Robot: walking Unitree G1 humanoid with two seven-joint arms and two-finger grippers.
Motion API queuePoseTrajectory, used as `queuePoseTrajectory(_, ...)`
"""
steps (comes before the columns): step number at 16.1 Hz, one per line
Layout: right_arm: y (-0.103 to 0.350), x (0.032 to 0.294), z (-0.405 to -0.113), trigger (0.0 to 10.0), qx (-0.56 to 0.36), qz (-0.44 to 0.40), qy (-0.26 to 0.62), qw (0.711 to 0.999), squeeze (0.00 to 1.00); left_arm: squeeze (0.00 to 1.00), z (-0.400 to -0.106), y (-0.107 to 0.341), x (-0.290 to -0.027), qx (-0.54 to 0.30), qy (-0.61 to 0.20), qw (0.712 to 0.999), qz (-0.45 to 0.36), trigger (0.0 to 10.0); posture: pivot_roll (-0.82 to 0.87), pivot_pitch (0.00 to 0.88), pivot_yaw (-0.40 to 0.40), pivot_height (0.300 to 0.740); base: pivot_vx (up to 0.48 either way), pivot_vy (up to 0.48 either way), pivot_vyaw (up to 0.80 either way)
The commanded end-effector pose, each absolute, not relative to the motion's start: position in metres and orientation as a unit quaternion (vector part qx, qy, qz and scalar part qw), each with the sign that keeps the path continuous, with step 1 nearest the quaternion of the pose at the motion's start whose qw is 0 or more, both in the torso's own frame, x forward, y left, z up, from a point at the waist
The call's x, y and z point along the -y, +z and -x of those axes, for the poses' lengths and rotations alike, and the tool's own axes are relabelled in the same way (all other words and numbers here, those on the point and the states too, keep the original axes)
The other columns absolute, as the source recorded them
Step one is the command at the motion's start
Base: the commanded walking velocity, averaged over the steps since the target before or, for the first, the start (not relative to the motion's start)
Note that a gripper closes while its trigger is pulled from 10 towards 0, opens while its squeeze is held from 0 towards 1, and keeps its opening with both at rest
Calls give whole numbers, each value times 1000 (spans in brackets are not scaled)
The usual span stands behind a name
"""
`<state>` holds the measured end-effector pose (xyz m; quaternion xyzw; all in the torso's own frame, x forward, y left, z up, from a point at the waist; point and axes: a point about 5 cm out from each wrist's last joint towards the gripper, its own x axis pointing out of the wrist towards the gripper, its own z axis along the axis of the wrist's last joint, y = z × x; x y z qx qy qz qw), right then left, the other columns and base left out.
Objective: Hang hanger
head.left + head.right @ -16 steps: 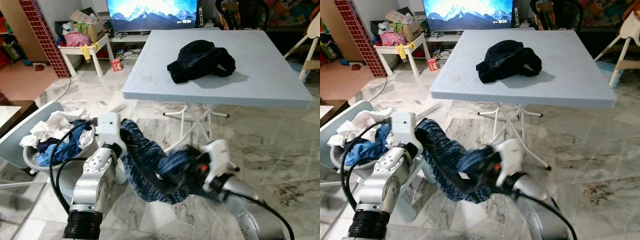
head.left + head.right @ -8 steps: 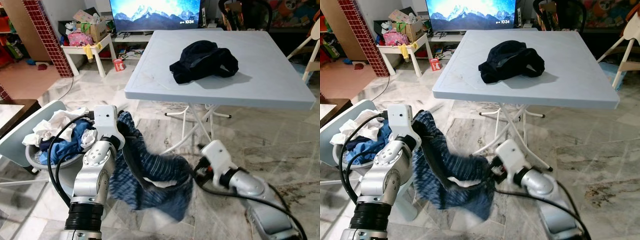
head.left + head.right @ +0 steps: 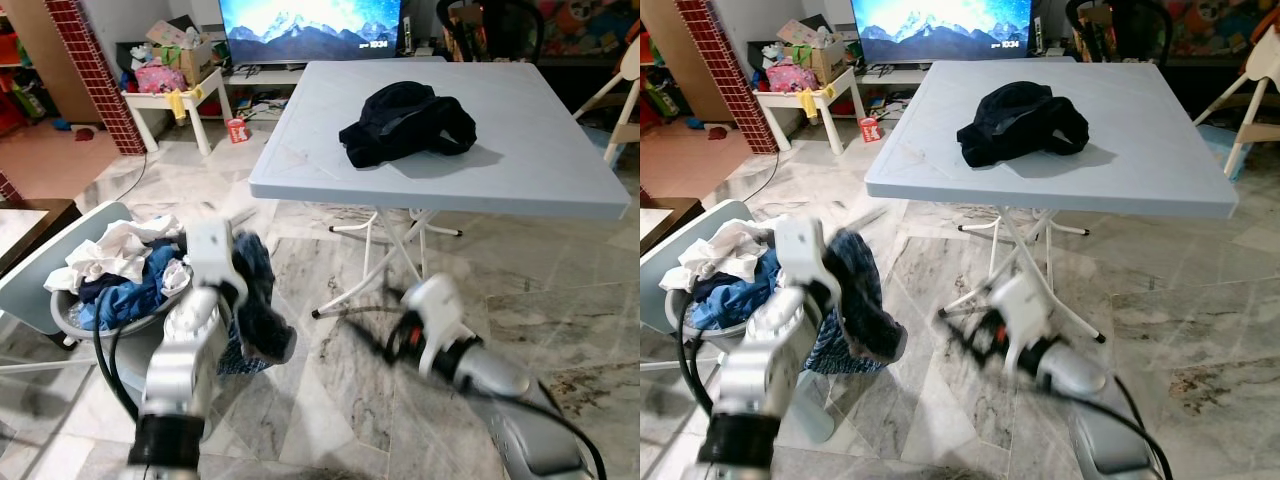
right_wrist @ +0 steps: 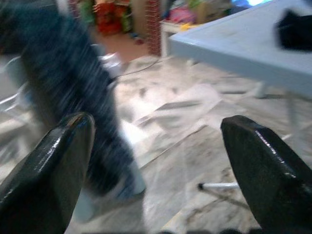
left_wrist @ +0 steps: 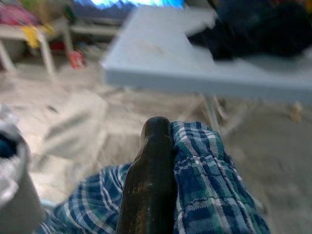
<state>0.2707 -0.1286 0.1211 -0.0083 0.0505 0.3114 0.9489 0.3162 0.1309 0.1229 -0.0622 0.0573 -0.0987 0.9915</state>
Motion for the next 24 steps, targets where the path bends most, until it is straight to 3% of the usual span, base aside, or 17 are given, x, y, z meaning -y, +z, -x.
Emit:
queuePoseTrajectory(1, 127, 136, -278, 10000, -40, -27, 250, 967, 0, 0, -309, 123, -130, -55, -117, 990, 49, 0, -119, 27, 83, 740, 0, 0, 0)
queuePoseTrajectory(4, 127, 146, -282, 10000, -25, -32, 134, 990, 0, 0, -288, 114, -141, -48, -125, 991, 25, 0, -106, 34, 85, 740, 0, 0, 0)
queuePoseTrajectory(5, 127, 147, -283, 10000, -27, -47, 107, 993, 0, 0, -285, 118, -146, -40, -125, 991, 15, 10000, -105, 34, 85, 740, 0, 0, 0)
queuePoseTrajectory(7, 129, 155, -284, 10000, -9, -19, 61, 998, 0, 0, -284, 125, -150, -25, -129, 991, 2, 10000, -101, 38, 81, 740, 0, 0, 0)
queuePoseTrajectory(11, 114, 170, -272, 10000, -57, -31, -2, 998, 0, 0, -278, 130, -155, -49, -93, 994, 37, 10000, -98, 45, 90, 740, 0, 0, 0)
queuePoseTrajectory(16, 115, 169, -274, 10000, -66, -37, -9, 997, 0, 0, -280, 129, -147, -39, -47, 996, 62, 10000, -107, 44, 74, 740, 0, 0, -440)
queuePoseTrajectory(19, 119, 171, -280, 10000, -59, -24, -24, 998, 0, 0, -281, 134, -128, -34, -110, 990, 82, 10000, -113, 39, 77, 740, 0, 0, -787)
queuePoseTrajectory(24, 123, 174, -282, 10000, -57, -50, -34, 997, 0, 0, -285, 138, -117, -30, -151, 982, 106, 10000, -131, 36, 87, 740, 0, 0, -767)
